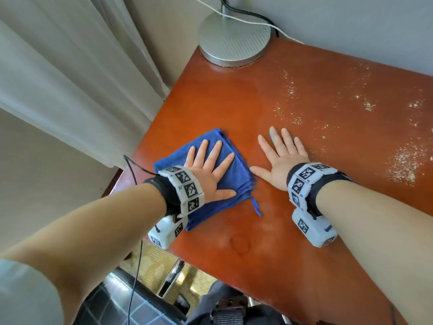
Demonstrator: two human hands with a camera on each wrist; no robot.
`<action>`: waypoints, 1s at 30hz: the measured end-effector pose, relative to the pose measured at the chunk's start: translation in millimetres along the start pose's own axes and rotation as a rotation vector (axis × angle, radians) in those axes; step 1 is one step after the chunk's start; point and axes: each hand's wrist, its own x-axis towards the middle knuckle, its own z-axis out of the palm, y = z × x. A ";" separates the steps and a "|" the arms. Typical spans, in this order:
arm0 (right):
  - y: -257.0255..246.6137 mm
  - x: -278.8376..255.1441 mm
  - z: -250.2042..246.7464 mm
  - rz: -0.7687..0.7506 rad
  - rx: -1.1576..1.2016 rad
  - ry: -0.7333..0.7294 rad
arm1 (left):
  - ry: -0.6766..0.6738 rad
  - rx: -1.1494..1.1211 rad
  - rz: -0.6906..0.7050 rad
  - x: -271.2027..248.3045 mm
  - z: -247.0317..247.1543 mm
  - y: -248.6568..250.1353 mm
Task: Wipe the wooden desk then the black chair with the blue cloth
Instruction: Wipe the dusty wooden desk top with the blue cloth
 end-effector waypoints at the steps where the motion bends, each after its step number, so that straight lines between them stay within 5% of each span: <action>1: -0.2 0.2 0.5 -0.001 0.004 0.012 | 0.017 0.003 0.010 9.7 -6.7 0.7; 13: 5.6 6.9 4.8 -0.020 0.027 -0.004 | 0.129 -0.202 -0.225 111.2 -89.0 -18.4; 30: 25.3 -22.5 -18.4 -0.073 0.160 0.023 | 0.100 -0.140 -0.157 49.6 -42.4 39.6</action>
